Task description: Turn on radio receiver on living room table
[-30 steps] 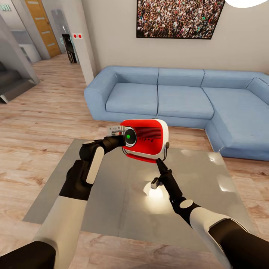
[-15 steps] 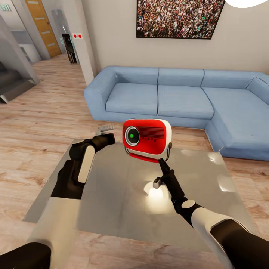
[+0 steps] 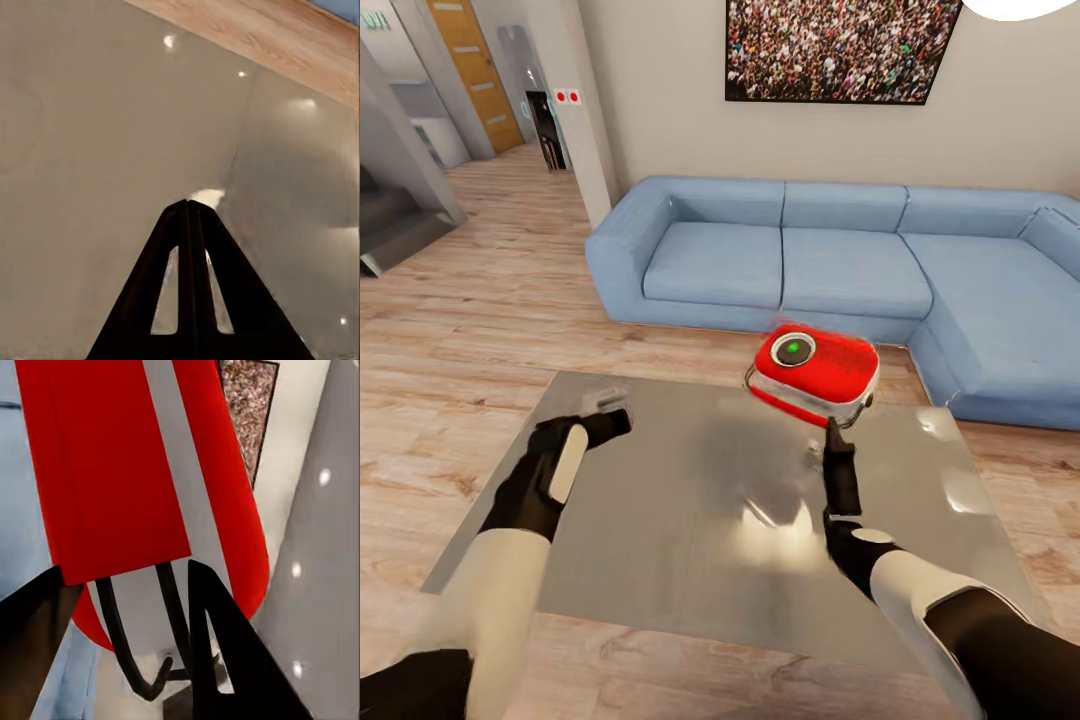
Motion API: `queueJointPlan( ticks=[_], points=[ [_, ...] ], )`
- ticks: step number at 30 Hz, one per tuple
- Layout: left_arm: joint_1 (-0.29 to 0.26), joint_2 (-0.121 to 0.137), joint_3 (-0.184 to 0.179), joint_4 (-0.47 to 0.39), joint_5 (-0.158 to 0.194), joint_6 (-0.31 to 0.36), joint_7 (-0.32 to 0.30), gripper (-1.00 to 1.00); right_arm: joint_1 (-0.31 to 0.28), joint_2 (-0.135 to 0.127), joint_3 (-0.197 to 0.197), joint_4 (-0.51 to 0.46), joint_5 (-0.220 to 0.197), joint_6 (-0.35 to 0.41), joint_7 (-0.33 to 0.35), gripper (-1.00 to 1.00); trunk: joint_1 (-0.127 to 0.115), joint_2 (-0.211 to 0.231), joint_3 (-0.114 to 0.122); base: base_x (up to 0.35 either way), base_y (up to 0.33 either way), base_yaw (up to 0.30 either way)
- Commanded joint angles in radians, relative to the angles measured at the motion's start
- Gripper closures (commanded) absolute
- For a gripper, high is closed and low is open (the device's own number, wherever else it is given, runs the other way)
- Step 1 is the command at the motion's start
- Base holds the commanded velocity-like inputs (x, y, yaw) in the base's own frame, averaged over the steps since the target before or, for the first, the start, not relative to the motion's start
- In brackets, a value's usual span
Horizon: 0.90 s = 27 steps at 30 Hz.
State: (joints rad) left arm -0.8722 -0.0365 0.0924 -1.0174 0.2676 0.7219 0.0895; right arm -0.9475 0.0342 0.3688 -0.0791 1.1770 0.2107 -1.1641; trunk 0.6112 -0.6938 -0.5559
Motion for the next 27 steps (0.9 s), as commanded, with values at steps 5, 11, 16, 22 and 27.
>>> queueJointPlan(
  ticks=[5, 11, 16, 22, 27],
  points=[
    [0.036, 0.040, 0.007, 0.093, 0.001, -0.011, 0.000, 1.00, 0.000, 0.004, -0.104, -0.099, -0.226, -0.114, 0.374, 1.00, 0.000, 0.000, 0.000, 0.000, 0.000, 0.000],
    [0.082, 0.057, 0.007, 0.110, 0.001, -0.038, -0.001, 1.00, 0.000, -0.002, -0.250, -0.398, -0.497, -0.111, 0.901, 1.00, 0.000, 0.000, 0.000, 0.000, 0.000, 0.000],
    [0.096, 0.061, 0.007, 0.112, 0.001, -0.050, -0.001, 1.00, -0.001, -0.005, -0.403, -0.689, -0.548, 0.085, 1.252, 1.00, 0.000, 0.000, 0.000, 0.000, 0.000, 0.000],
    [0.099, 0.068, 0.007, 0.124, 0.001, -0.067, -0.001, 1.00, -0.001, -0.005, -0.527, -1.052, -0.542, 0.417, 1.648, 1.00, 0.000, 0.000, 0.000, 0.000, 0.000, 0.000],
    [0.105, 0.070, 0.007, 0.144, 0.001, -0.081, 0.001, 1.00, 0.000, -0.004, -0.541, -1.132, -0.509, 0.692, 1.704, 1.00, 0.000, 0.000, 0.000, 0.000, 0.000, 0.000]
  ],
)
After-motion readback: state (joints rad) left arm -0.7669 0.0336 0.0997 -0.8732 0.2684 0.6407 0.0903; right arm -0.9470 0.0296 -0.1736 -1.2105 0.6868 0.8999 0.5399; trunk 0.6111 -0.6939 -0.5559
